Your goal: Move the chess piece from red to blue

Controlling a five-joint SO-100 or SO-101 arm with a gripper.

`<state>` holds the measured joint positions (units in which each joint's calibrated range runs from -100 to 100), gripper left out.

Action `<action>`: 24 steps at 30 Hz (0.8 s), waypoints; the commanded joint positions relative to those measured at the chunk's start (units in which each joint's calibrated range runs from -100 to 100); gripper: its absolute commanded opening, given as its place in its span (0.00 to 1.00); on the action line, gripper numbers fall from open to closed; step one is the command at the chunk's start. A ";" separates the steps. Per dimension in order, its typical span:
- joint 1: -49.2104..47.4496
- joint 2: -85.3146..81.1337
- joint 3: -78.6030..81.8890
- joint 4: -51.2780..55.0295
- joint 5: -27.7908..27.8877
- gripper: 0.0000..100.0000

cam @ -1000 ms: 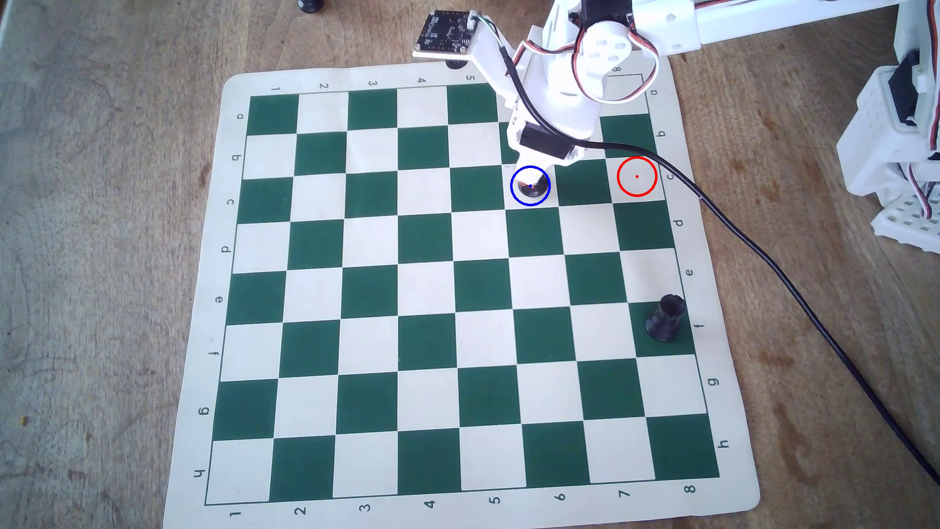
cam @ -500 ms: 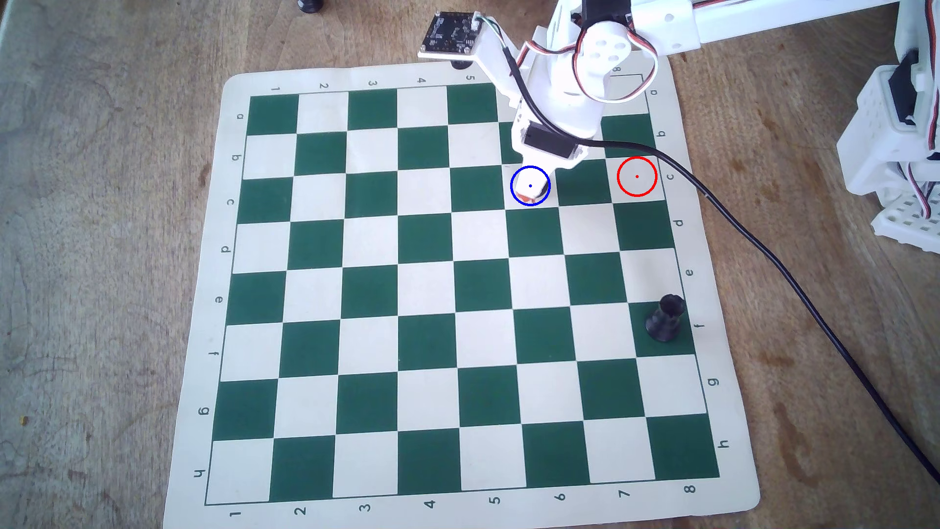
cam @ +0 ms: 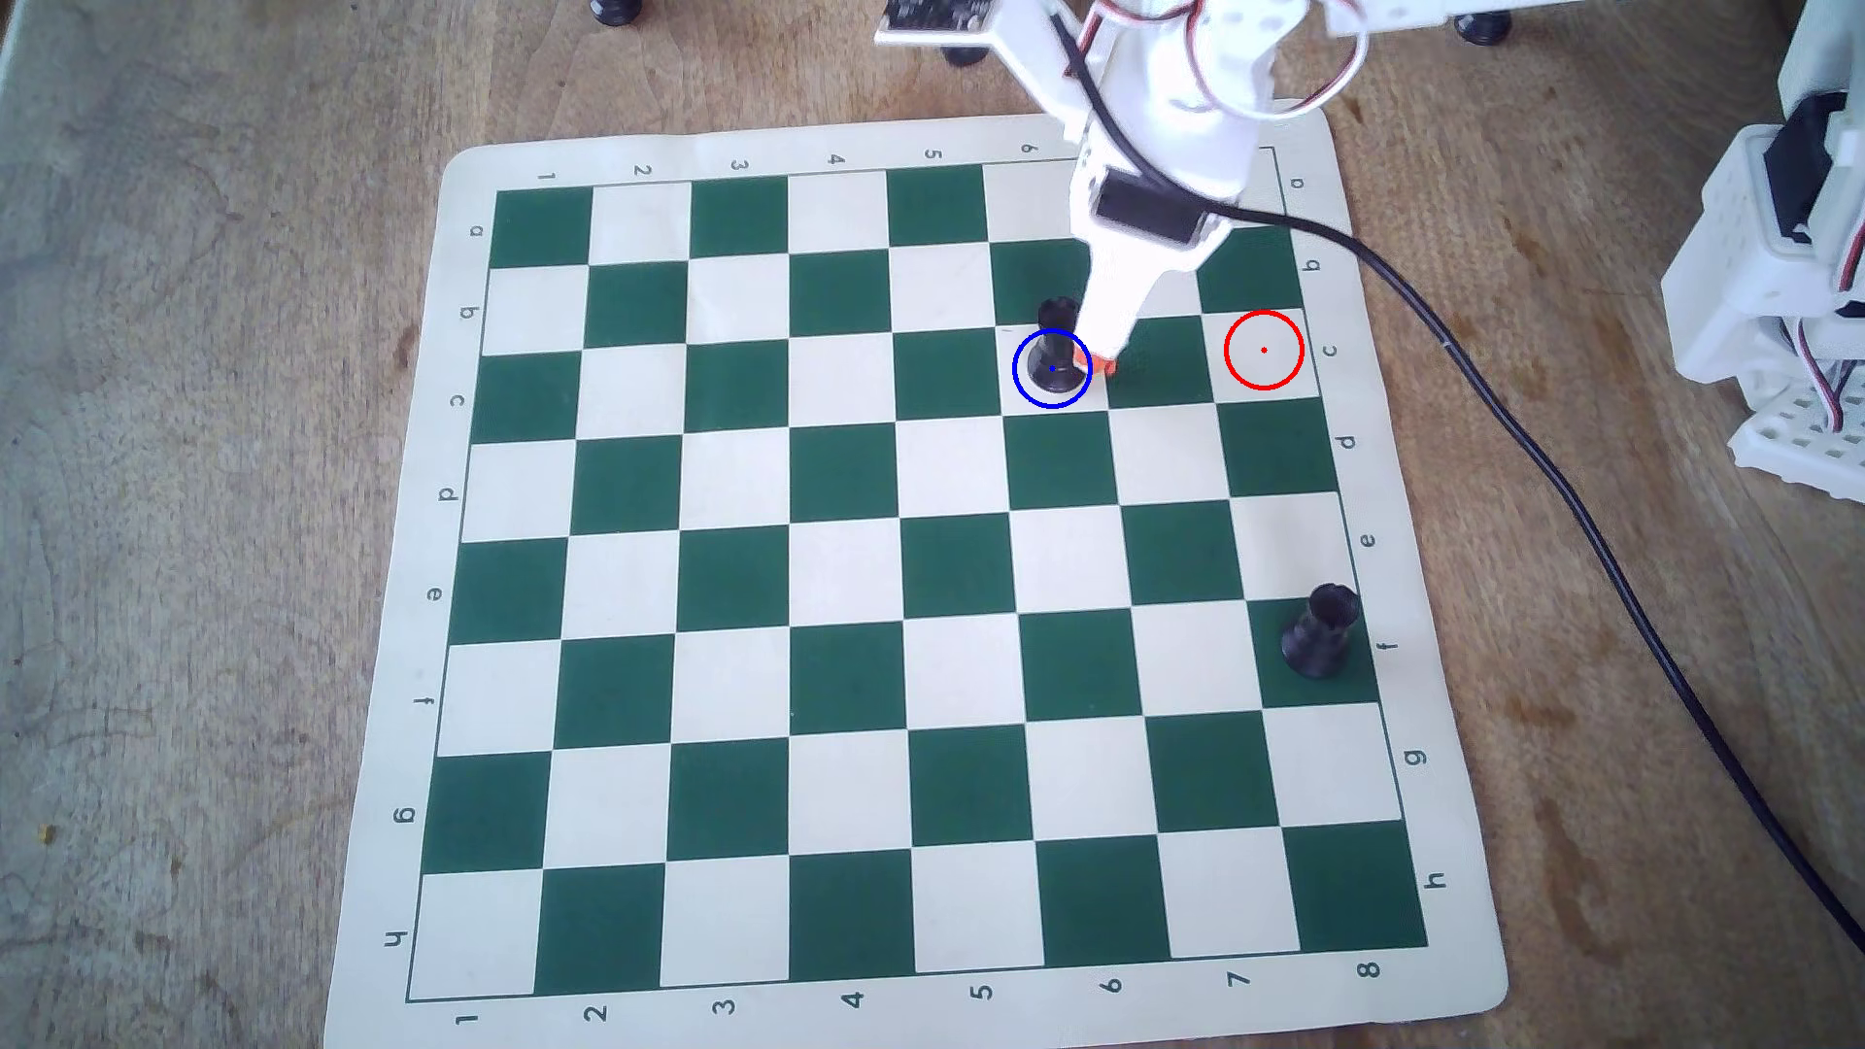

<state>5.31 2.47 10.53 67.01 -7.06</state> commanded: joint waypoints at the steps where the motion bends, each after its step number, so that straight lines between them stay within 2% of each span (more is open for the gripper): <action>1: -0.58 -17.07 -0.56 6.94 -0.10 0.22; 5: -2.53 -28.87 1.35 13.91 -0.15 0.21; 11: -5.35 -56.80 21.57 21.69 -0.24 0.16; 14: -7.54 -64.53 28.82 22.42 -1.12 0.10; 17: -7.93 -69.45 32.35 19.47 -2.10 0.00; 24: -4.72 -85.83 54.93 -6.82 0.39 0.00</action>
<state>-1.77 -76.79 57.34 73.78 -8.33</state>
